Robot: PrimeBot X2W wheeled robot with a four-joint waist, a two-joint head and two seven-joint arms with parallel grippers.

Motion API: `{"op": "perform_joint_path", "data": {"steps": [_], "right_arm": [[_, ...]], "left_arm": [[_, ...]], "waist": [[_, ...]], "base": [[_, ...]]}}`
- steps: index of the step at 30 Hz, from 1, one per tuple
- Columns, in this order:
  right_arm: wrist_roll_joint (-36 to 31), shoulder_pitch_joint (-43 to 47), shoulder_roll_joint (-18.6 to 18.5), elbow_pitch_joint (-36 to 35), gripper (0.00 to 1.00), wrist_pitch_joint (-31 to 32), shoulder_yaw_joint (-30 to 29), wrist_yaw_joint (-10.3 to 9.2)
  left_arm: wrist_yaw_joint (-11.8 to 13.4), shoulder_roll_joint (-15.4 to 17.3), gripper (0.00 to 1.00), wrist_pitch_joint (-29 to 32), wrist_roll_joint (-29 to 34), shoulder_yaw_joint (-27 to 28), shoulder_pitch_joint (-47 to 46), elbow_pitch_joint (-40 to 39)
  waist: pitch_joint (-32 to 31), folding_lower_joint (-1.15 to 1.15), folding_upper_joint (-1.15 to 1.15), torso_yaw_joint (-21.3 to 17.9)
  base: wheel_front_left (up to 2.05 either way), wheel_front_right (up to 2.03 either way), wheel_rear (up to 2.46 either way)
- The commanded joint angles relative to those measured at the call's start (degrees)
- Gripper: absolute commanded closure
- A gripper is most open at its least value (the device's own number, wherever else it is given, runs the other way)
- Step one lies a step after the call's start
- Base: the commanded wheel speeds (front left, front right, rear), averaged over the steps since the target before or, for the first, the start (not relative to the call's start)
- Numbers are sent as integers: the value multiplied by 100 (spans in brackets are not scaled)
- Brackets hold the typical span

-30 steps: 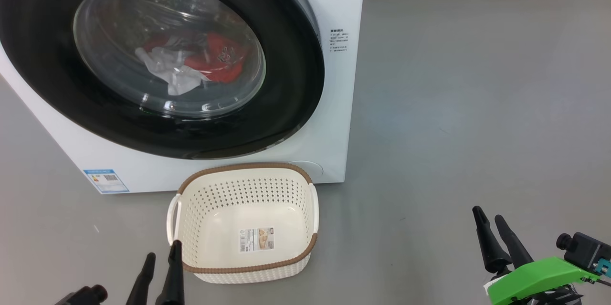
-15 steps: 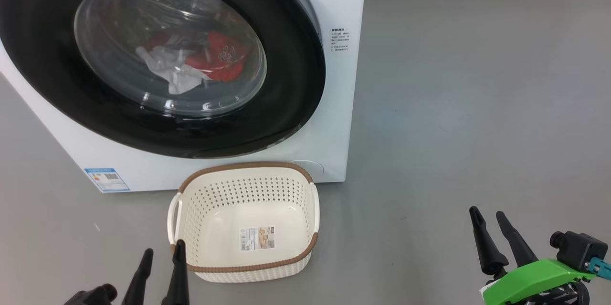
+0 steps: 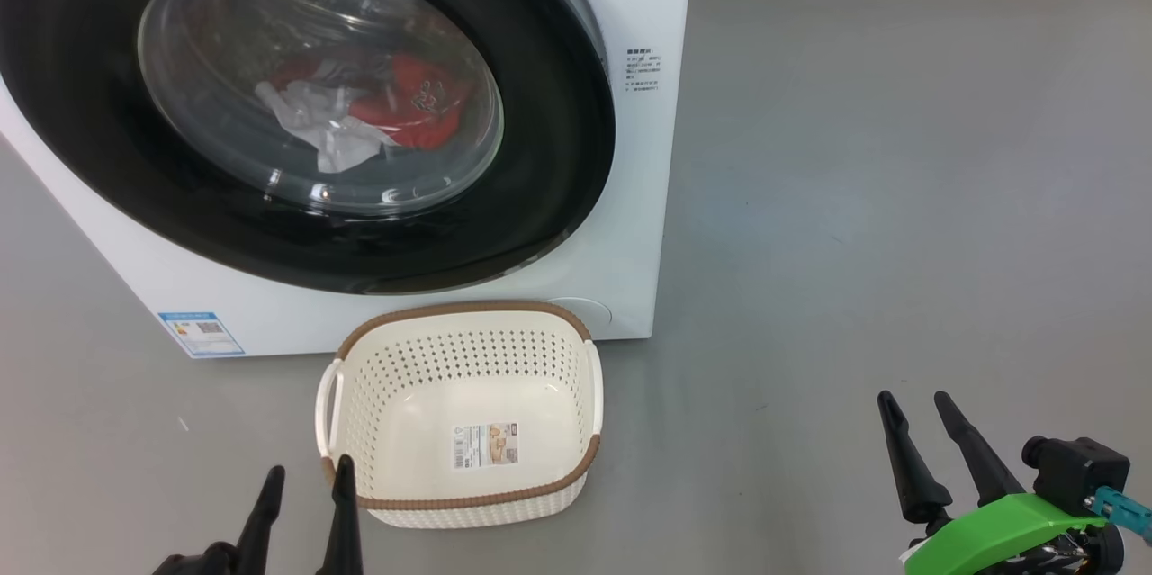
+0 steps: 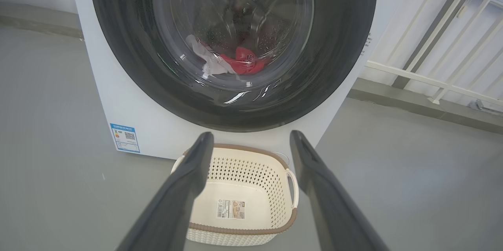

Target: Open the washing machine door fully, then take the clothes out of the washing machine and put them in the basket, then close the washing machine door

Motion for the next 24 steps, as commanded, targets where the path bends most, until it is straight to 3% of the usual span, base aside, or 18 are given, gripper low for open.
{"op": "perform_joint_path", "data": {"steps": [1, 24], "right_arm": [[-199, -98, -104, -158, 0, -83, 117, 34], [-1440, 84, -80, -188, 0, -454, 4, 42]], "left_arm": [[50, 84, 0, -92, 184, 132, -51, -191], [21, 8, 0, -462, 1489, 343, 61, -230]], "waist": [[3, 0, 0, 1], [76, 0, 0, 24]], "base": [[0, 0, 0], [0, 0, 0]]}}
